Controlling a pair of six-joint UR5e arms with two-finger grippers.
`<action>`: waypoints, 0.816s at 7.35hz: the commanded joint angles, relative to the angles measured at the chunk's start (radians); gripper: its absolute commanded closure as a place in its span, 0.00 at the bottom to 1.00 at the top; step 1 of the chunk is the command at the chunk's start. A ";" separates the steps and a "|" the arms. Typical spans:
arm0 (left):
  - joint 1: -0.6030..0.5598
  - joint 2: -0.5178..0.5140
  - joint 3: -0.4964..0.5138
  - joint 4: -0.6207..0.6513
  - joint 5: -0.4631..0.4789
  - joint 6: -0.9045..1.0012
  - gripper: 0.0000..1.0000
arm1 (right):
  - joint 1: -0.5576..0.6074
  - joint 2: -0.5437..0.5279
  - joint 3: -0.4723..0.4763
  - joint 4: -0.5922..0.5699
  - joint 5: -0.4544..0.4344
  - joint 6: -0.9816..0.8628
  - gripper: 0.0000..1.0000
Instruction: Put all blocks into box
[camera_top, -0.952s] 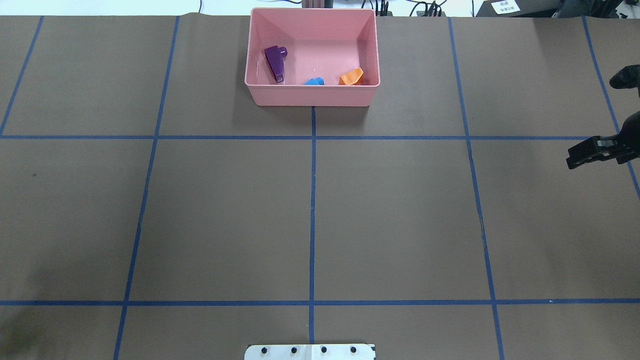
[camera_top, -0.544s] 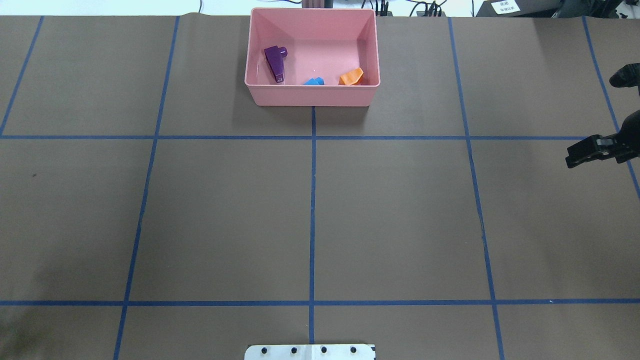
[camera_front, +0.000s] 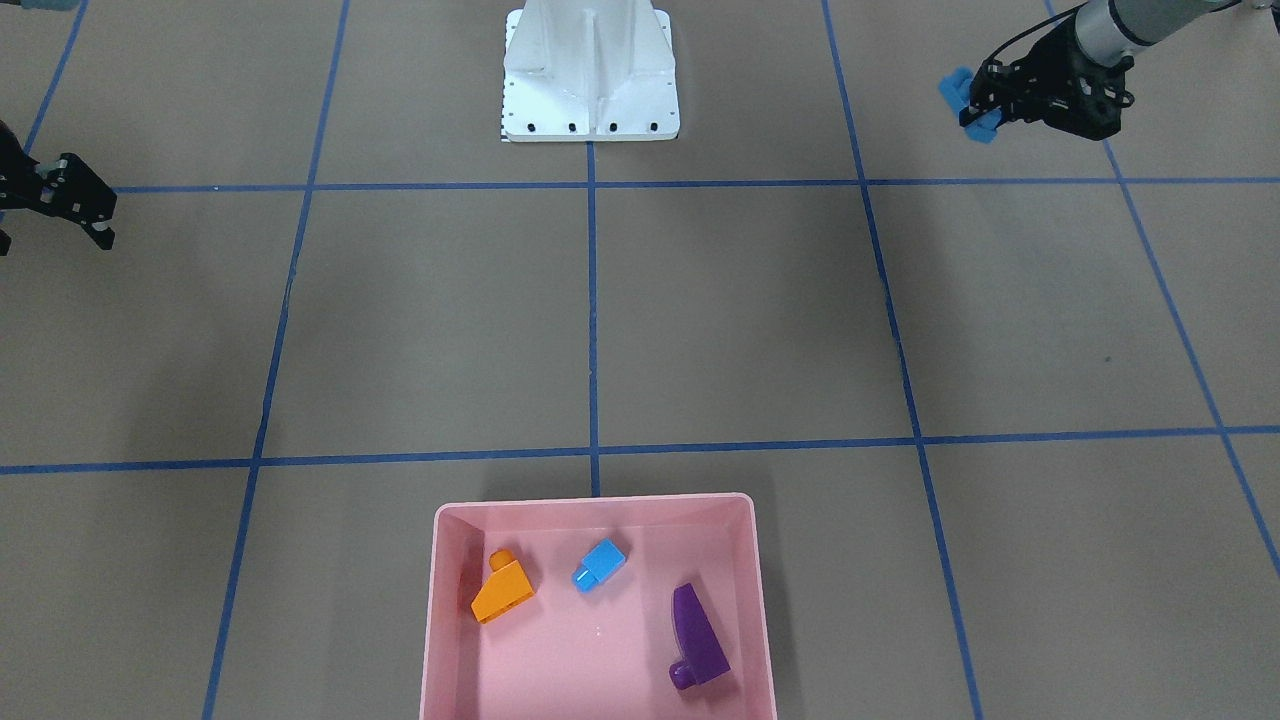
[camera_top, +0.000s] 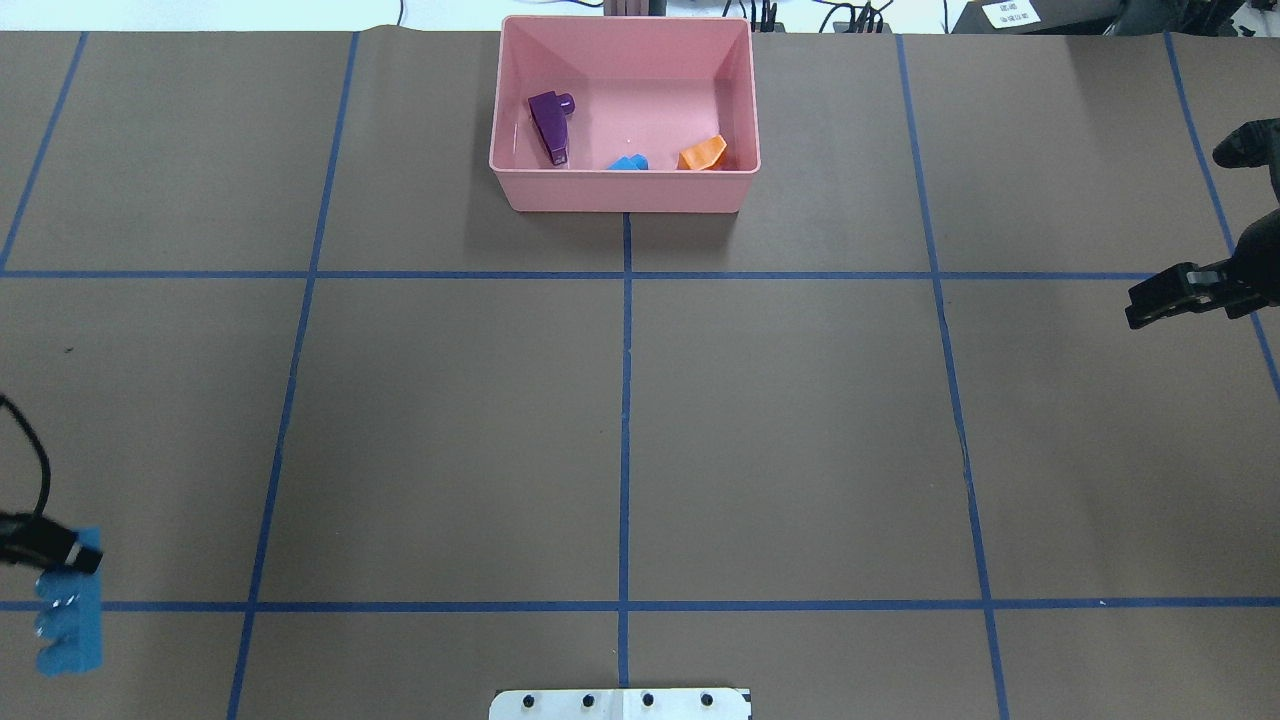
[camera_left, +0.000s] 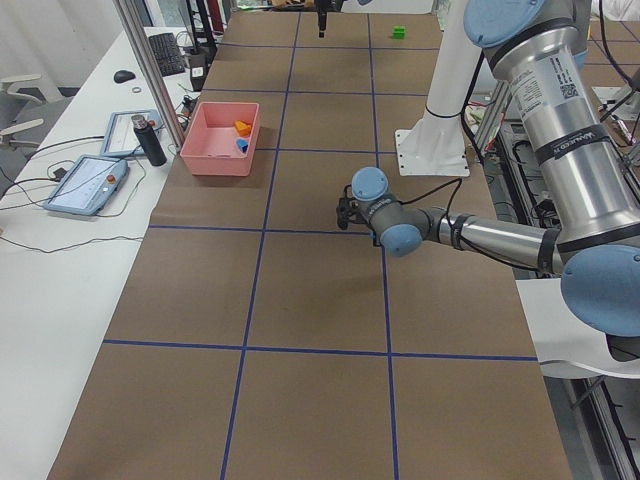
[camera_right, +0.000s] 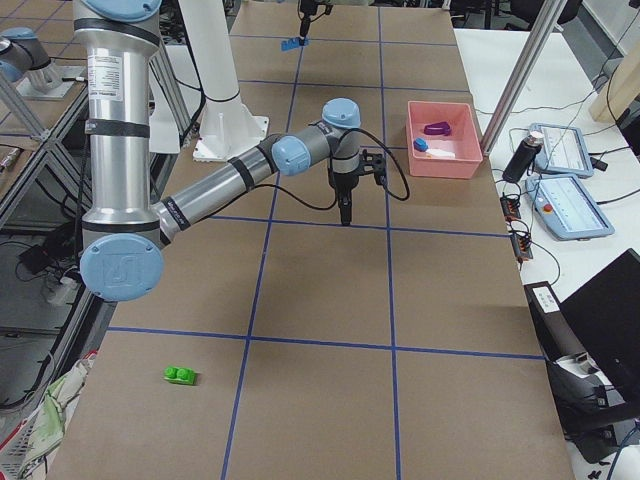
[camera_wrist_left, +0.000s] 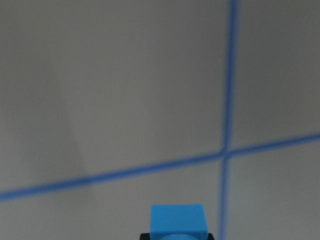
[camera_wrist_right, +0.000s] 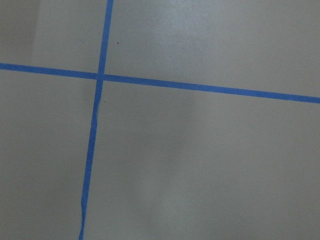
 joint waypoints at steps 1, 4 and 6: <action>-0.152 -0.303 0.003 0.140 -0.067 -0.170 1.00 | 0.000 0.009 -0.002 0.002 0.001 0.001 0.00; -0.206 -0.755 0.191 0.316 -0.044 -0.339 1.00 | 0.000 0.023 -0.008 0.002 -0.003 0.001 0.00; -0.206 -1.064 0.463 0.389 0.049 -0.372 1.00 | 0.000 0.038 -0.013 0.002 -0.003 0.001 0.00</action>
